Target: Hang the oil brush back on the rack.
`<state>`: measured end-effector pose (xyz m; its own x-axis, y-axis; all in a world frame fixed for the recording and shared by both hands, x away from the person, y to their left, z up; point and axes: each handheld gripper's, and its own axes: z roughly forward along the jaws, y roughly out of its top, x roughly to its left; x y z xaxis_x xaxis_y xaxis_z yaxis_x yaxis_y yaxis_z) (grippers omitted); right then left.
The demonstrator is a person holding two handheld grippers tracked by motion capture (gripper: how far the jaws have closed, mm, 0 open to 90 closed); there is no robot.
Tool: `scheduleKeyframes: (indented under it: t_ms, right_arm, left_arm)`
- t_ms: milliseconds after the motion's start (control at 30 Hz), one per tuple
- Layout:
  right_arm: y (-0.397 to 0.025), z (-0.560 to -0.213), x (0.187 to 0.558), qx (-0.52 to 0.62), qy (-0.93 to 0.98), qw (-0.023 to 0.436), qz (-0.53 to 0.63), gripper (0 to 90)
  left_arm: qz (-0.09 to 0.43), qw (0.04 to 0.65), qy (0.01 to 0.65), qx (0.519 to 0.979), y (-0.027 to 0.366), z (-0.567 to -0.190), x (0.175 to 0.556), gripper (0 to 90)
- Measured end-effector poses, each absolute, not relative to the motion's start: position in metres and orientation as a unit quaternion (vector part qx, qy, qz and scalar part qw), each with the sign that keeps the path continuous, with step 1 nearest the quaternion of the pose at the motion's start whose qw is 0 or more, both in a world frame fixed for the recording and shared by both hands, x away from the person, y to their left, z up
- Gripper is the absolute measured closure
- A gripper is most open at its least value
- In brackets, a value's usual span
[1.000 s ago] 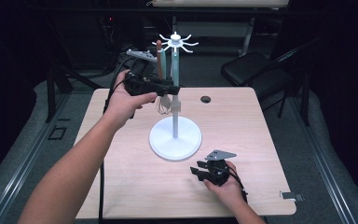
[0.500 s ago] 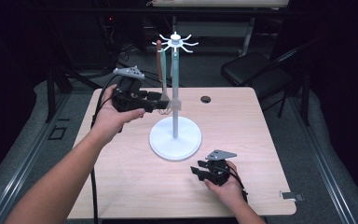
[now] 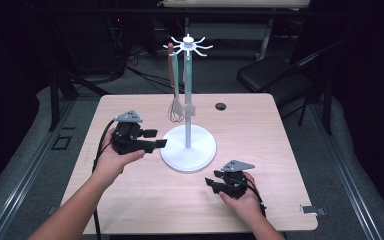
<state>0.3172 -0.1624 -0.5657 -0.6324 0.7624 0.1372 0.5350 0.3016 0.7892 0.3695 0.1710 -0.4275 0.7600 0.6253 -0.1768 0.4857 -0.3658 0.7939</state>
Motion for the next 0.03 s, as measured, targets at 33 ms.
scheduleKeyframes:
  t_ms: [33]
  right_arm:
    - [-0.1628,-0.5654,0.3171,0.407,0.796,0.134,0.427,51.7]
  left_arm:
    - [0.076,0.453,0.342,0.82,0.1749,-0.4343,0.367,41.5]
